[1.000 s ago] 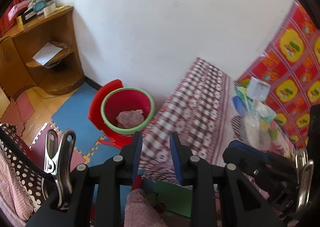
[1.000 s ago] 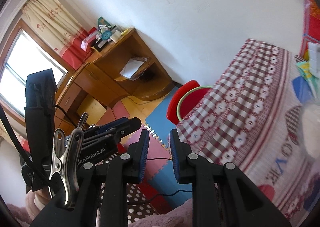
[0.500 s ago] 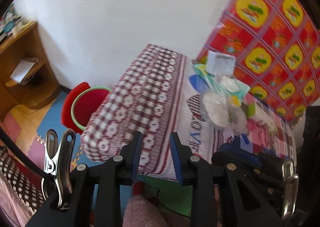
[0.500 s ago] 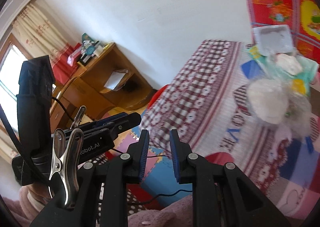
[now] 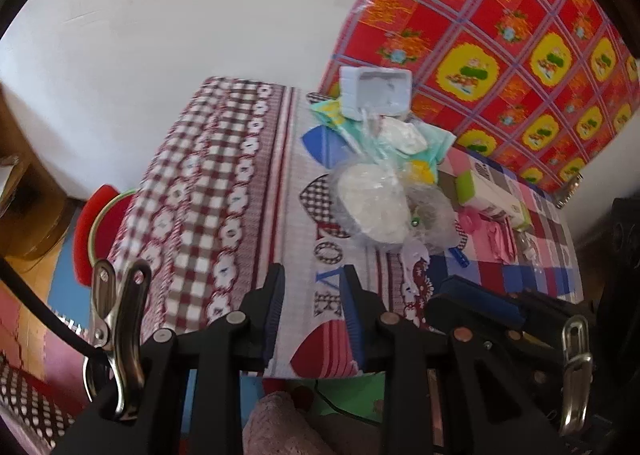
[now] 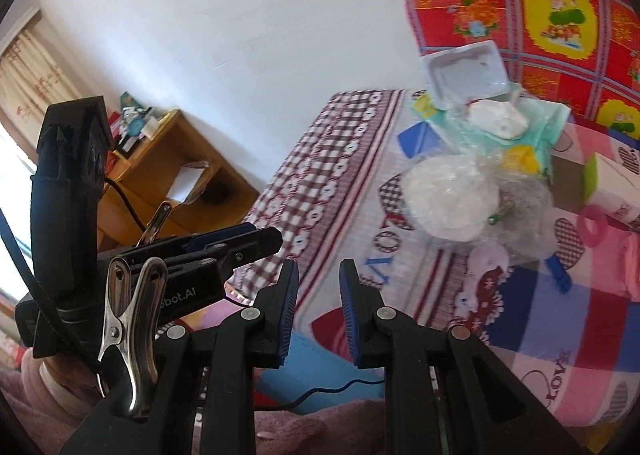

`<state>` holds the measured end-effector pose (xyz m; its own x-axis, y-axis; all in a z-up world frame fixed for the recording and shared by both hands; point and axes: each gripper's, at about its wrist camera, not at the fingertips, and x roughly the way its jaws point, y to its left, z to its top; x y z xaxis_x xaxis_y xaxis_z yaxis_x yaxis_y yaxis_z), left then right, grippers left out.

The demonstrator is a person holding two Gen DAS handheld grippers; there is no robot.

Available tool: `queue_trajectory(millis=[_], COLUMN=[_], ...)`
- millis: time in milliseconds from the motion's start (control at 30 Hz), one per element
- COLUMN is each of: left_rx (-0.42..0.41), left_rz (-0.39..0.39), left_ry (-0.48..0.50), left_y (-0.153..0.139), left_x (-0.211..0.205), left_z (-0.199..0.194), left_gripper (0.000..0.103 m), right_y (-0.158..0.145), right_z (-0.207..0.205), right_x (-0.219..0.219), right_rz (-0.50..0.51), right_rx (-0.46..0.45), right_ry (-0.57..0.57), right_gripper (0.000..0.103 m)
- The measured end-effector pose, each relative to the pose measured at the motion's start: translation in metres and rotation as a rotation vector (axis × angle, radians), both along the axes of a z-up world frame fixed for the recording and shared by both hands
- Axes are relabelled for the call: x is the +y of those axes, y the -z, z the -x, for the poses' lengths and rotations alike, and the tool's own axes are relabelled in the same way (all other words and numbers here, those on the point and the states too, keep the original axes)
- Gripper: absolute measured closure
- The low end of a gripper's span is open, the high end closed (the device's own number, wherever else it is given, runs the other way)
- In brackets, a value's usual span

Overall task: Collect trash
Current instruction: 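Move both grippers back over the trash pile on the bed, then close the left gripper on the pink-white plastic piece while the right gripper grasps the blue clothespin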

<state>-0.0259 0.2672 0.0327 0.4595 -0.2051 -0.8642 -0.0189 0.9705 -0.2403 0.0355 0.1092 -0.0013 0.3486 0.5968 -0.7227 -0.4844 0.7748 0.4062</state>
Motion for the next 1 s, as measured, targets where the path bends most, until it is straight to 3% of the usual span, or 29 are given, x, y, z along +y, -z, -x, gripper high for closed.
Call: queue_trajectory(millis=[467,1000], left_rx=[0.042,0.118], left_rz=[0.001,0.014], left_ry=[0.075,0.036], left_y=[0.011,0.037], left_x=[-0.025,-0.085], left_z=[-0.023,-0.031], left_gripper=[0.074,0.074], right_y=[0.012,0.042], right_z=[-0.013,-0.04], right_x=[-0.038,-0.12], right_rz=[0.001,0.047], right_rx=[0.019,0.069], right_ry=[0.103,0.134], right_gripper=[0.081,0.081])
